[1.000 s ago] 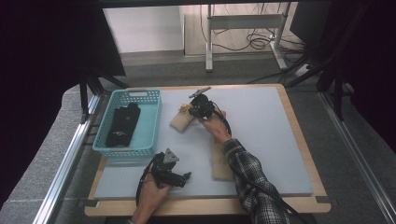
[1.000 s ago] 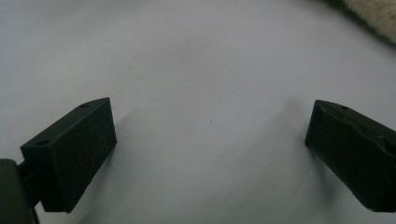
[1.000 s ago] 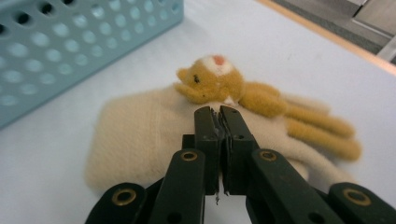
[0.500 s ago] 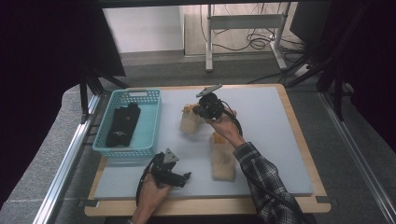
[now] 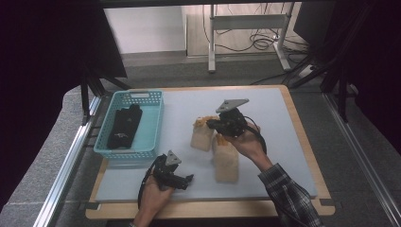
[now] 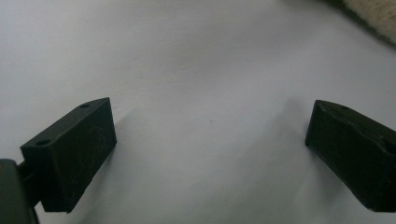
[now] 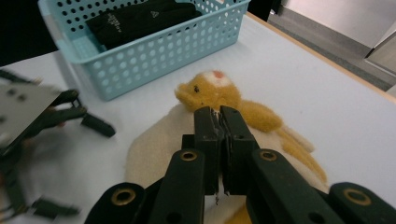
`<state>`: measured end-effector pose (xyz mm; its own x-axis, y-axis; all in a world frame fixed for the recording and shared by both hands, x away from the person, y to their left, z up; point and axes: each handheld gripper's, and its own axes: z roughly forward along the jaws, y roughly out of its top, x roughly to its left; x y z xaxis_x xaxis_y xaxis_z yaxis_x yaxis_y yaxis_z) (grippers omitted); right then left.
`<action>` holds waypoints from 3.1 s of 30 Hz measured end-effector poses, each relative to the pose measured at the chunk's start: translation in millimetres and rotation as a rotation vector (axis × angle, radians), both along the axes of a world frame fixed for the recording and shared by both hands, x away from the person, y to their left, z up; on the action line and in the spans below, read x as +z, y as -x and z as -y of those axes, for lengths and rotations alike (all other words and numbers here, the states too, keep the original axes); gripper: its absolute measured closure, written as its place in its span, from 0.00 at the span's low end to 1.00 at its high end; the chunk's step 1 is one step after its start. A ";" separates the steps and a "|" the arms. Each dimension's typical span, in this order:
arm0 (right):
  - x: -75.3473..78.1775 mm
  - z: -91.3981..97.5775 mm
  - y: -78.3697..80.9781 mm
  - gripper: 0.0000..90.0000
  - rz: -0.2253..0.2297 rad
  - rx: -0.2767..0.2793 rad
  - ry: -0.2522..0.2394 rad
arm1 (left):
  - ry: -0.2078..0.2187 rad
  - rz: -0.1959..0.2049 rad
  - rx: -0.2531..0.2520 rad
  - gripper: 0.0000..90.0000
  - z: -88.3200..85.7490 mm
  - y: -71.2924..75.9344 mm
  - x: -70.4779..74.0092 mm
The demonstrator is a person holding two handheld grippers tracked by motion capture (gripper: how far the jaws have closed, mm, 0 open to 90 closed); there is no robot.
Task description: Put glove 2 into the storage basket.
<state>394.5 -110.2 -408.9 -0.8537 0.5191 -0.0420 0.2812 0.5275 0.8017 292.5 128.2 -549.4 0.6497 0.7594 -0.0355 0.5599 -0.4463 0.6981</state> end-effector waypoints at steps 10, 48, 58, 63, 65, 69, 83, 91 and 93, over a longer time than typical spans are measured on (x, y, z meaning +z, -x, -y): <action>-43.8 55.8 36.5 0.94 -0.073 -0.038 0.007 | 0.003 0.001 0.002 0.02 0.3 0.0 -0.2; -45.9 34.1 39.7 0.67 -0.091 0.090 0.040 | 0.005 0.002 0.003 0.02 0.4 0.2 -0.2; -48.9 64.3 30.4 0.60 -0.114 -0.117 -0.023 | 0.004 0.002 0.003 0.02 0.4 0.1 -0.3; -58.7 67.5 22.5 0.67 -0.117 -0.216 0.000 | 0.003 -0.001 0.001 0.02 0.3 0.2 -0.1; -68.7 66.7 15.2 0.61 -0.119 -0.269 0.012 | 0.003 -0.001 0.001 0.02 0.3 0.3 -0.1; -85.5 67.0 -4.5 0.54 -0.156 -0.341 -0.036 | 0.004 0.000 0.002 0.02 0.3 0.2 -0.2; -77.2 59.5 -6.7 0.95 -0.088 -0.312 -0.032 | 0.004 0.000 0.002 0.02 0.3 0.2 -0.2; -72.9 35.1 -33.9 0.92 -0.063 -0.264 -0.006 | 0.001 -0.001 0.001 0.02 0.1 0.2 0.0; -83.7 29.4 -41.7 0.85 -0.070 -0.276 0.029 | 0.004 0.000 0.002 0.02 0.3 0.3 -0.2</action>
<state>436.2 -139.6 -492.6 -0.6817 0.7316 -0.0065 0.4713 0.4459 0.7610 292.2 127.9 -549.5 0.6484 0.7604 -0.0386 0.5608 -0.4427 0.6996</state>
